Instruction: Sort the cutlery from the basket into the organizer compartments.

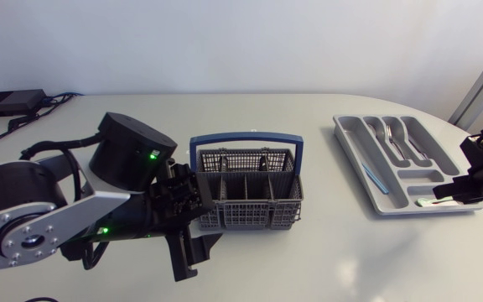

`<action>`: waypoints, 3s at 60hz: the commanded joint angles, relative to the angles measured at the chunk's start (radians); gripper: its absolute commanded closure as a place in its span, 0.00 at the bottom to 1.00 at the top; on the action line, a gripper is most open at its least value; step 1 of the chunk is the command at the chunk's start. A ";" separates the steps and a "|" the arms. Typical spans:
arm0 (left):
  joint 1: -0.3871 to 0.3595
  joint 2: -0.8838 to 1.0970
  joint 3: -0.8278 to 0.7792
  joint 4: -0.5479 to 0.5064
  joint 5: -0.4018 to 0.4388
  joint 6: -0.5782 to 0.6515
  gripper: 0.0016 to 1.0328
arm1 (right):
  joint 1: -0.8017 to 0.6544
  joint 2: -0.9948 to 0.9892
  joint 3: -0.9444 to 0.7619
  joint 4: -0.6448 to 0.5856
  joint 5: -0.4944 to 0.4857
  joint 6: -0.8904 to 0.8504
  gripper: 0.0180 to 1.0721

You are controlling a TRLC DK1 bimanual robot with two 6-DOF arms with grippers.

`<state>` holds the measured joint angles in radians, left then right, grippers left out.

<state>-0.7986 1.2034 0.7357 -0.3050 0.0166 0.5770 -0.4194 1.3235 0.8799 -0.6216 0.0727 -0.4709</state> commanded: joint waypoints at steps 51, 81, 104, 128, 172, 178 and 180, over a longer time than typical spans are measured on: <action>0.035 -0.080 -0.041 -0.037 -0.006 0.001 0.14 | 0.102 0.459 0.183 0.115 0.085 0.153 0.37; 0.210 -0.203 -0.085 -0.072 0.032 0.000 0.13 | 0.217 -0.003 -0.048 0.122 -0.033 0.075 0.32; 0.481 -0.103 -0.048 -0.062 0.244 0.012 0.19 | 0.389 -0.090 -0.091 0.085 -0.330 0.110 0.42; 0.498 0.120 0.024 0.029 0.359 -0.026 0.63 | 0.633 0.023 -0.045 0.128 -0.346 0.225 0.94; 0.564 0.275 0.088 0.121 0.454 -0.037 0.81 | 0.857 0.241 0.159 0.132 -0.333 0.318 0.94; 0.561 0.300 0.113 0.121 0.457 -0.039 0.81 | 0.850 0.270 0.199 0.129 -0.317 0.319 0.94; 0.558 0.305 0.117 0.121 0.457 -0.039 0.81 | 0.847 0.279 0.208 0.128 -0.317 0.319 0.94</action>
<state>-0.2333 1.4815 0.8055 -0.1970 0.4408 0.5316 0.4171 1.5726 1.0367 -0.4984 -0.2291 -0.1783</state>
